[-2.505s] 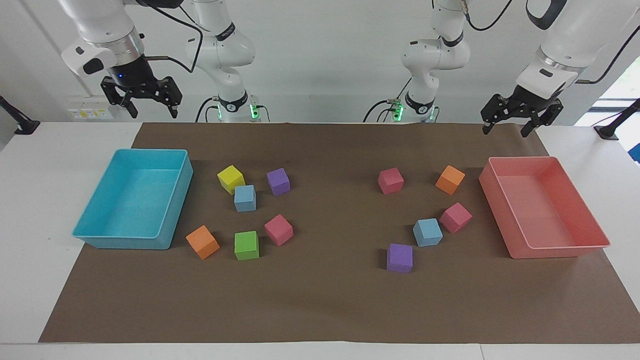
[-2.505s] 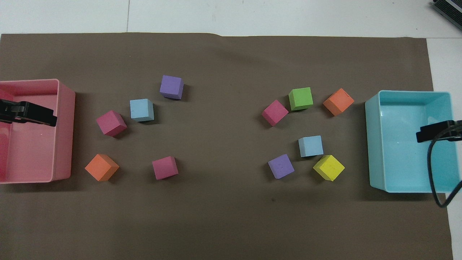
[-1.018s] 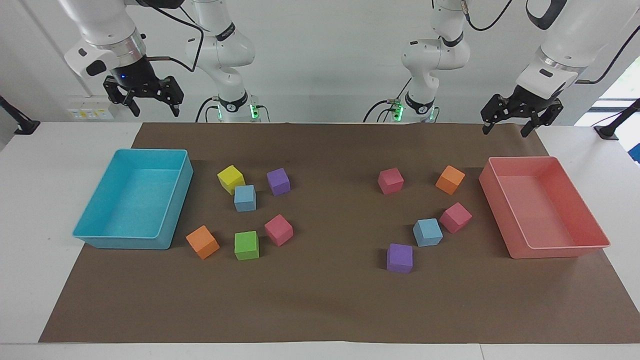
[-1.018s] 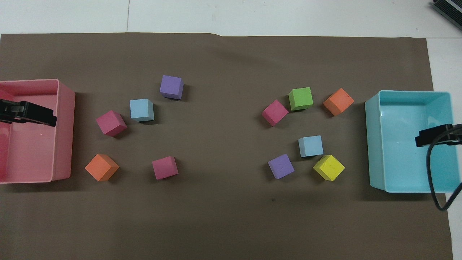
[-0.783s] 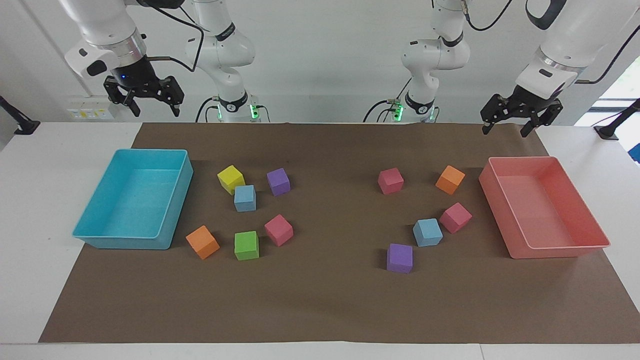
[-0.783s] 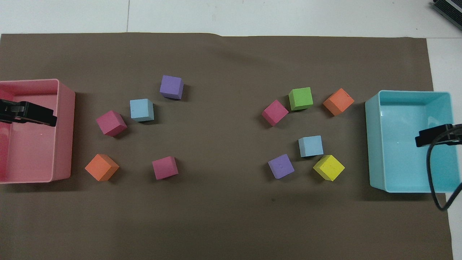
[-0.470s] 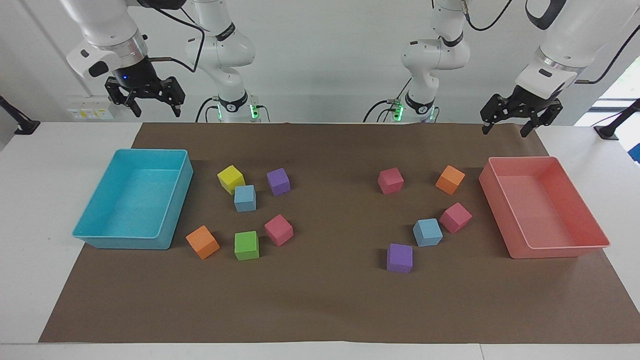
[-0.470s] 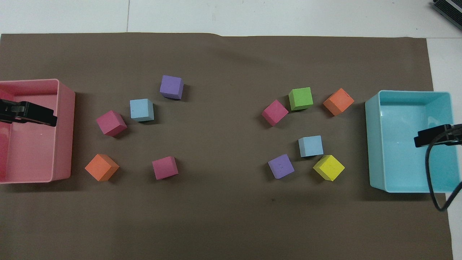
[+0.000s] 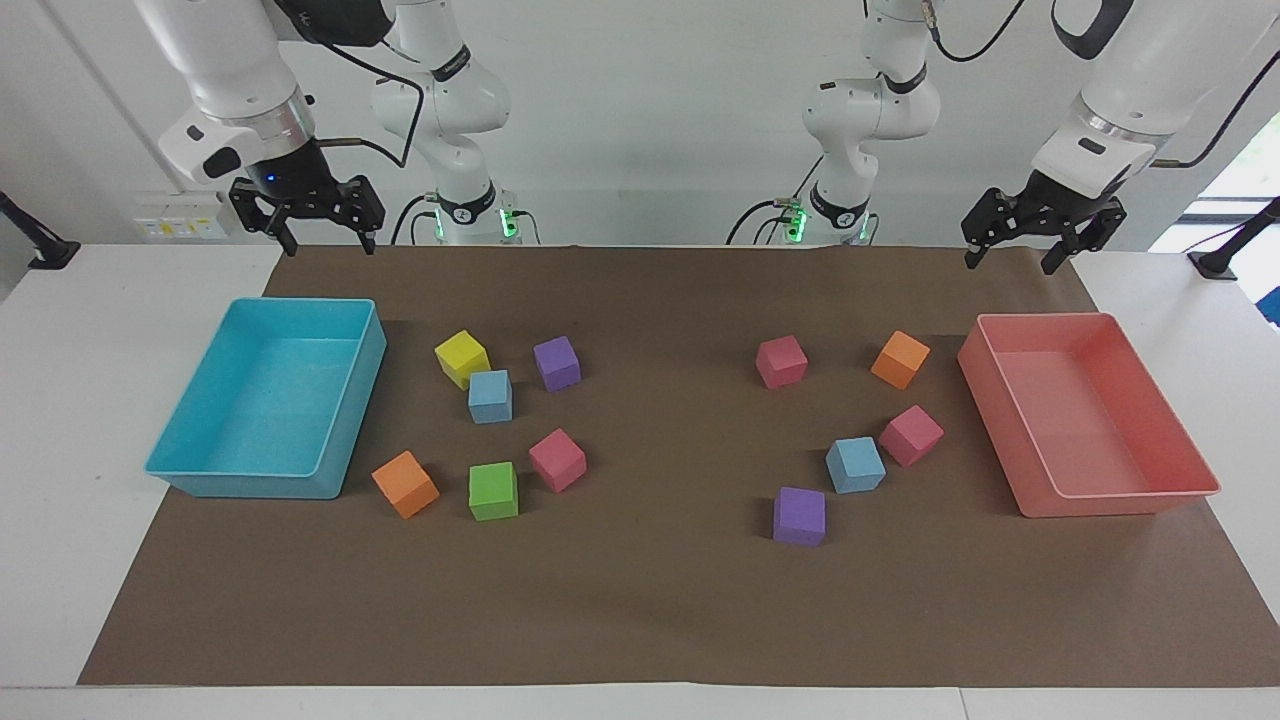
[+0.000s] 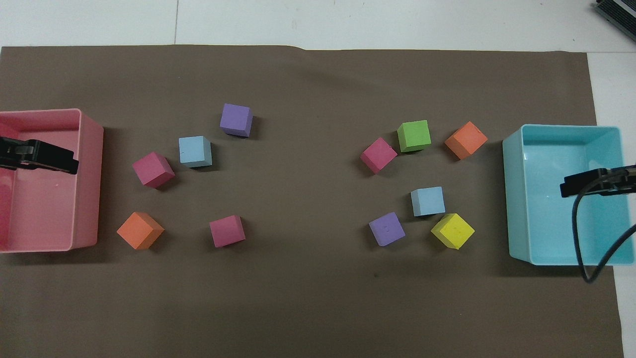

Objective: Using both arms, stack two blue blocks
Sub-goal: 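Move the right gripper over the light blue cube near the teal bin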

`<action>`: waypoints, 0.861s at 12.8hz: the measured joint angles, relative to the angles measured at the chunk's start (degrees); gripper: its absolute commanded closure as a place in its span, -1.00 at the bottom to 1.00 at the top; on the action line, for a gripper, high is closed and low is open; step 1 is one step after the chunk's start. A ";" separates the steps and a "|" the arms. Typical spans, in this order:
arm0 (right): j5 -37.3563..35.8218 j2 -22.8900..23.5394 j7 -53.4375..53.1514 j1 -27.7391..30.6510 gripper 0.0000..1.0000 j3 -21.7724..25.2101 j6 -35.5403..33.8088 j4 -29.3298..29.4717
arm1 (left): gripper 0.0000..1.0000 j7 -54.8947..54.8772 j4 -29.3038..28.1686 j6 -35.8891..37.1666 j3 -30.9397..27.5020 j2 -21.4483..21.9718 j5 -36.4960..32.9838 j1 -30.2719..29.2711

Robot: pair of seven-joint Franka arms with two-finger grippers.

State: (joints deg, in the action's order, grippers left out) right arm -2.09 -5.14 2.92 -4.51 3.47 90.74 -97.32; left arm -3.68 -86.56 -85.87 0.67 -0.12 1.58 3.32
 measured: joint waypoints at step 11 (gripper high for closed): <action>0.01 10.23 -14.33 -11.48 -1.00 -0.25 25.14 -14.49 | -1.00 0.00 0.00 0.00 -0.03 0.00 0.00 0.00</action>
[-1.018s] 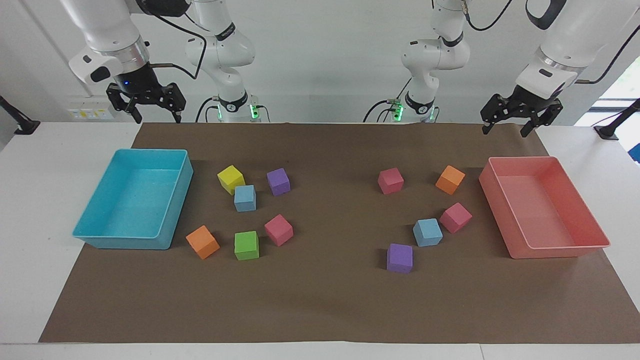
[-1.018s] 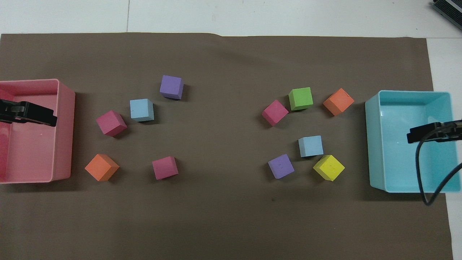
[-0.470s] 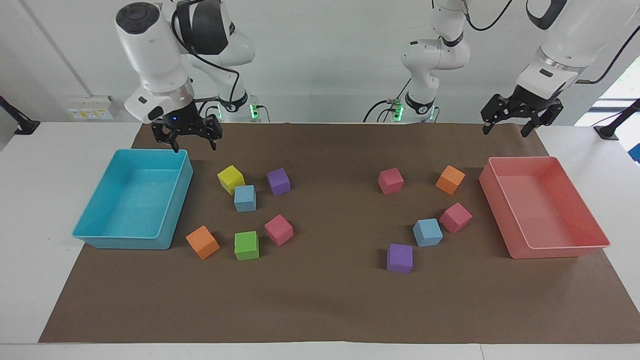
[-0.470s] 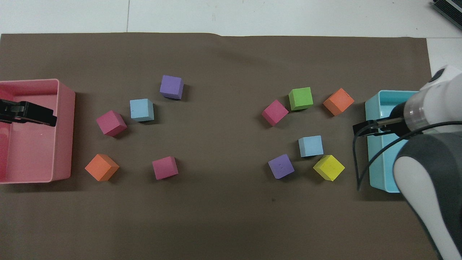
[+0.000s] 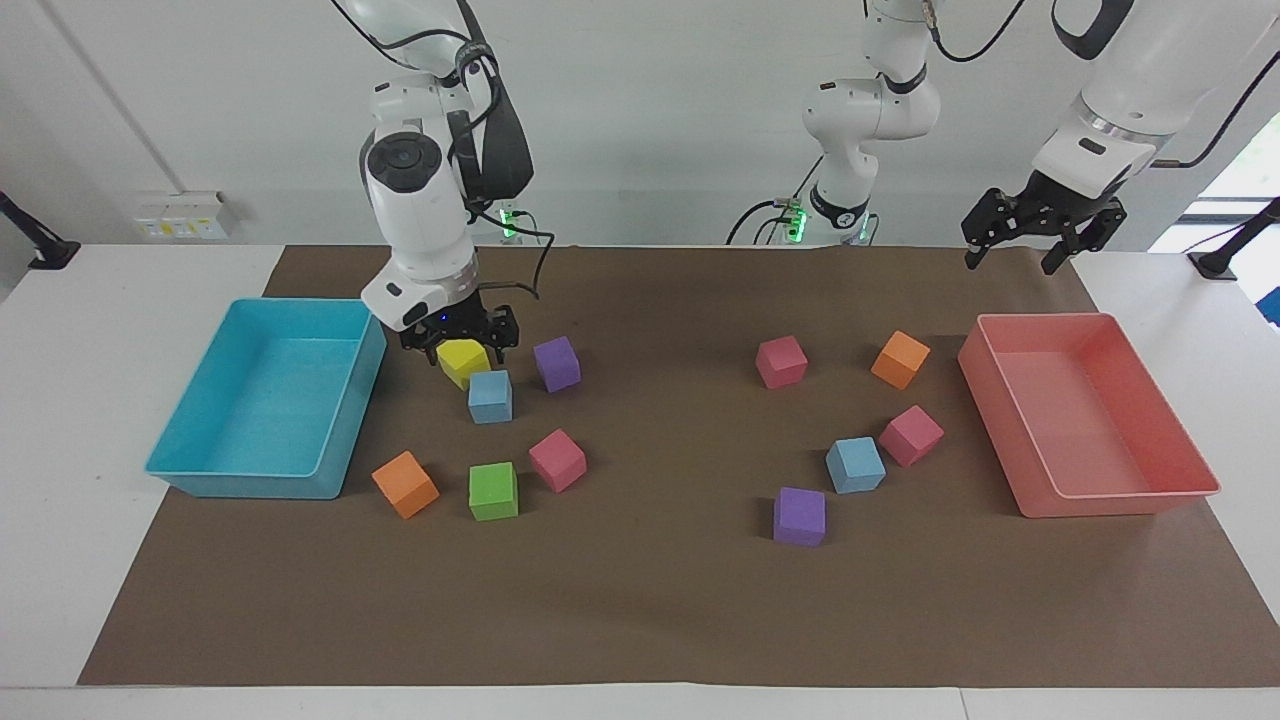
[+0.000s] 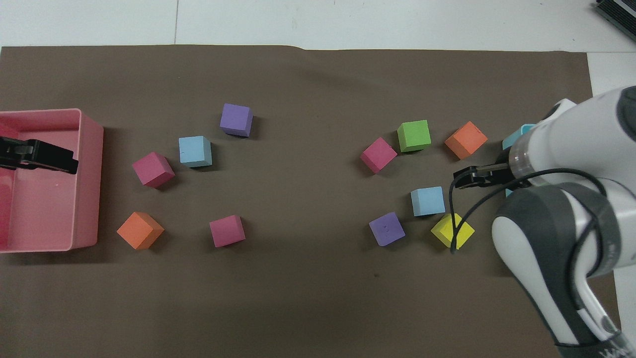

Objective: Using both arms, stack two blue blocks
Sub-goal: 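Move the right gripper over the light blue cube near the teal bin, then lower the right gripper and grasp the light blue cube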

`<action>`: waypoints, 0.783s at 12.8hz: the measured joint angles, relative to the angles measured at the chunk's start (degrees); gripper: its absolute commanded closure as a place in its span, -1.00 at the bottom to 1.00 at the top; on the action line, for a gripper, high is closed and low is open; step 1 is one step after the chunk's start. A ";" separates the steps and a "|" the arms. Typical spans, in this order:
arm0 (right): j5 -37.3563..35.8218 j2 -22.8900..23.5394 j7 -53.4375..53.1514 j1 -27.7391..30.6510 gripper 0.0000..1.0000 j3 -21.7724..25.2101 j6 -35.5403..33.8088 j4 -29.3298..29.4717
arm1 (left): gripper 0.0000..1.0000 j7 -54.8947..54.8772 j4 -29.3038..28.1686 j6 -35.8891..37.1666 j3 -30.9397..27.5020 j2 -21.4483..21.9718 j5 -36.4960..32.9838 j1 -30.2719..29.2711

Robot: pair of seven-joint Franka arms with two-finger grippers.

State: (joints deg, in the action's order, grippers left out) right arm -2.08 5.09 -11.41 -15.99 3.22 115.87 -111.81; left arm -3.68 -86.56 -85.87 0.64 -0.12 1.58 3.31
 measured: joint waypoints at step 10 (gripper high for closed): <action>7.31 4.74 -0.09 0.41 -1.00 0.35 13.35 -9.72 | -1.00 0.00 0.00 0.00 0.00 0.00 0.00 0.00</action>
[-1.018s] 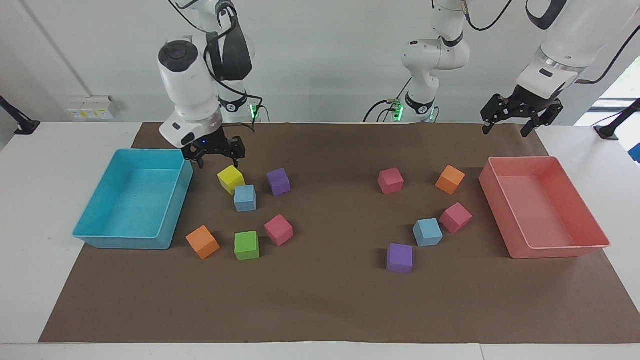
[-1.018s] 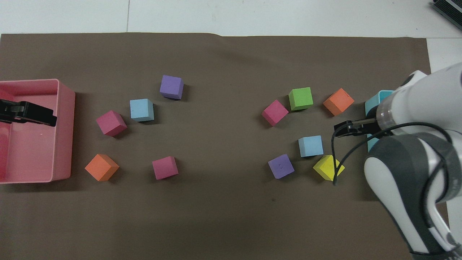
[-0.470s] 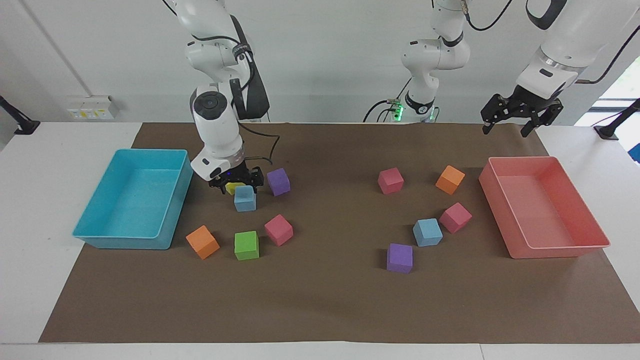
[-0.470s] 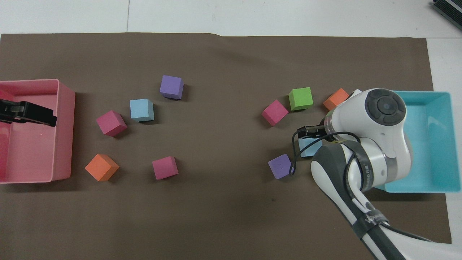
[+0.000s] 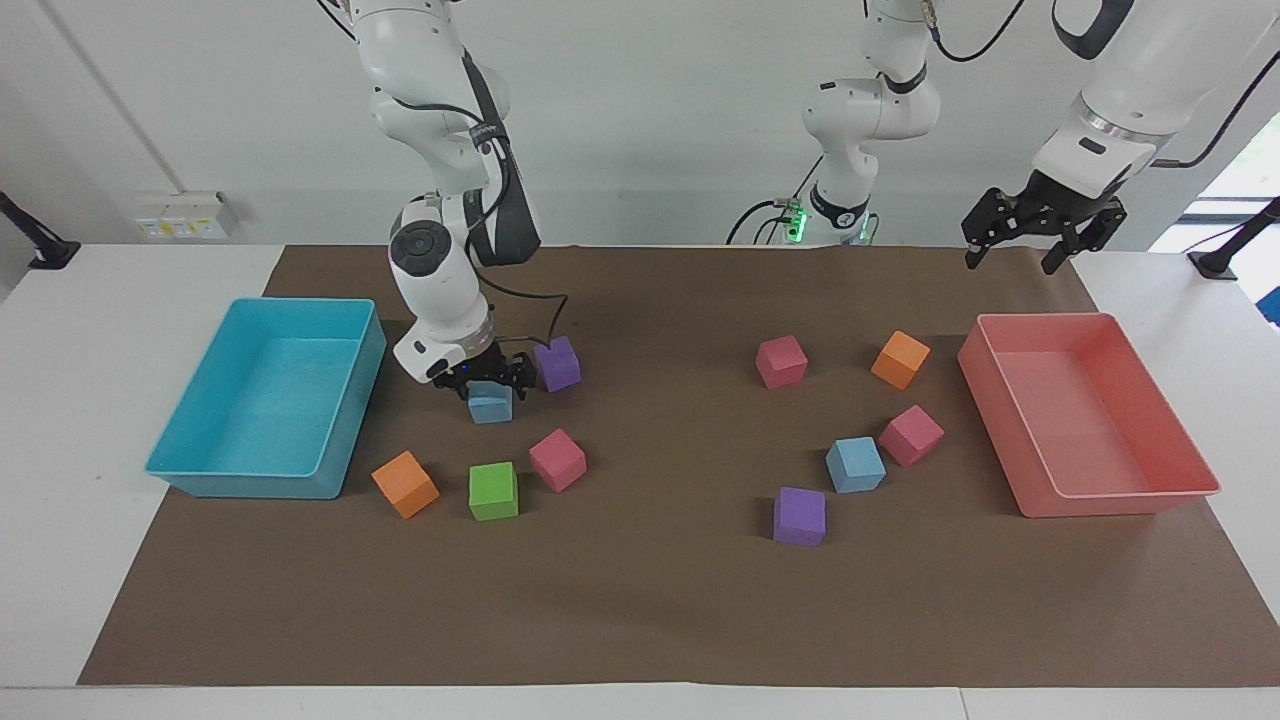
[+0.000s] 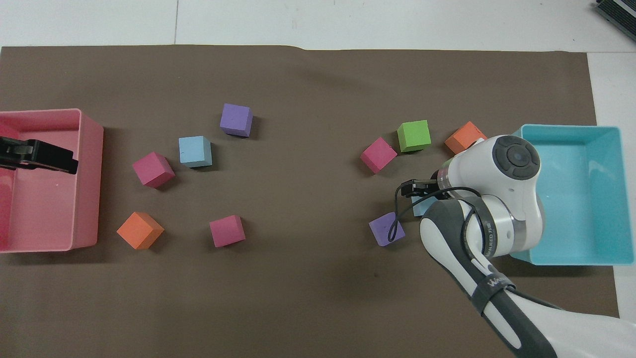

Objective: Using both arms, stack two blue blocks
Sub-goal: 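Lower the right gripper and grasp the light blue cube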

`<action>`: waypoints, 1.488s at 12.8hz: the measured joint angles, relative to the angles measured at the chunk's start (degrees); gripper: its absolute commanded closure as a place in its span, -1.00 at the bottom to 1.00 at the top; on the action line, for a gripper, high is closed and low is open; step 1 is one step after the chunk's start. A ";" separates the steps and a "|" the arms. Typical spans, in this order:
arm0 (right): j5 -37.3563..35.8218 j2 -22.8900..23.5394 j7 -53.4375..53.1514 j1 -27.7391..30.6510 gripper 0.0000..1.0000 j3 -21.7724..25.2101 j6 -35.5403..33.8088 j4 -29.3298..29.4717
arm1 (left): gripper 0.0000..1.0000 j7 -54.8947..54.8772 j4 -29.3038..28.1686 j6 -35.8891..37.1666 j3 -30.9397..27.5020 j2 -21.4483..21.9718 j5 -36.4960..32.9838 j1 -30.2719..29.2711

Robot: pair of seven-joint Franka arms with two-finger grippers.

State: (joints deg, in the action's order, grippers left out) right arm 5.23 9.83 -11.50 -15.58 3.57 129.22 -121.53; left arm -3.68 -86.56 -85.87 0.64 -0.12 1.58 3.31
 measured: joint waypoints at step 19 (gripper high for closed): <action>0.12 1.94 -4.35 0.18 1.00 0.05 5.93 -4.36 | -1.00 0.00 0.01 -0.02 1.08 0.04 0.01 0.02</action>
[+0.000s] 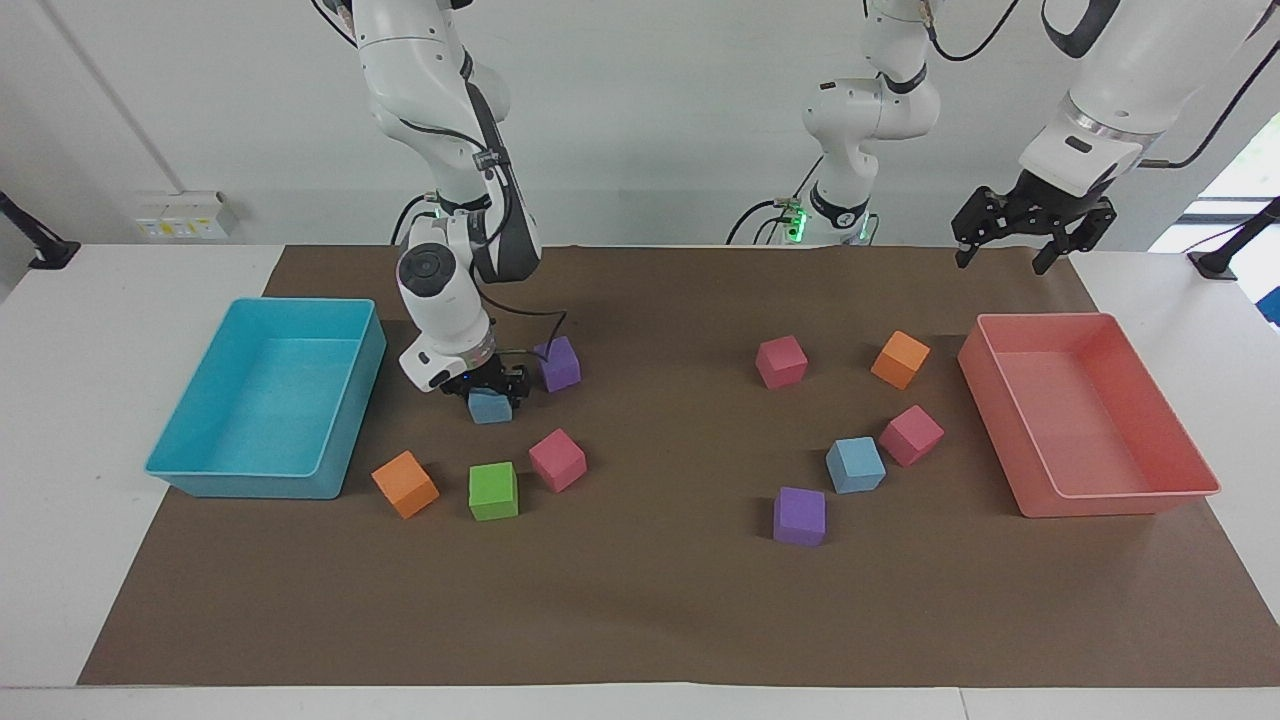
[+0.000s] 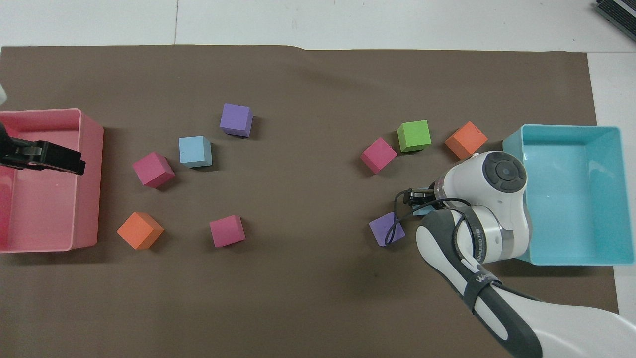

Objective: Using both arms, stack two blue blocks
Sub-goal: 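Lower the right gripper and grasp the light blue cube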

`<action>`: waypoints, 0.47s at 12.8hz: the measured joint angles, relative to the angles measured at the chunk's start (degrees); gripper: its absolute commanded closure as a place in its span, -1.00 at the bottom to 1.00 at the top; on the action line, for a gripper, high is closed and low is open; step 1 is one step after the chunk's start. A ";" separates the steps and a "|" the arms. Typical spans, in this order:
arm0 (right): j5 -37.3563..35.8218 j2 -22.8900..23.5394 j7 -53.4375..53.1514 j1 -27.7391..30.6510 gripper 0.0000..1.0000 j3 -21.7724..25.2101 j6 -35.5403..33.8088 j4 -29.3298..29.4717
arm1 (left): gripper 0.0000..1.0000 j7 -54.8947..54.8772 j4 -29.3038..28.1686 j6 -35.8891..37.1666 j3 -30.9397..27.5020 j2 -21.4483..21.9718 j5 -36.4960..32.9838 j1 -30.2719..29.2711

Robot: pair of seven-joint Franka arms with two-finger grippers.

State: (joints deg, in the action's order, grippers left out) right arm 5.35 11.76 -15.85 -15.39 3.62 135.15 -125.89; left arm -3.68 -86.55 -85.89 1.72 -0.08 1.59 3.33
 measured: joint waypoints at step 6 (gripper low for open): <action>-0.11 -0.50 -1.44 -0.57 1.00 -0.25 -1.63 1.69 | -1.00 0.00 0.00 -0.04 -0.43 0.00 0.00 -0.03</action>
State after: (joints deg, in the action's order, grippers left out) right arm 5.24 11.26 -17.30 -15.97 3.37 133.52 -124.20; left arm -3.68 -86.55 -85.93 1.29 -0.08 1.59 3.30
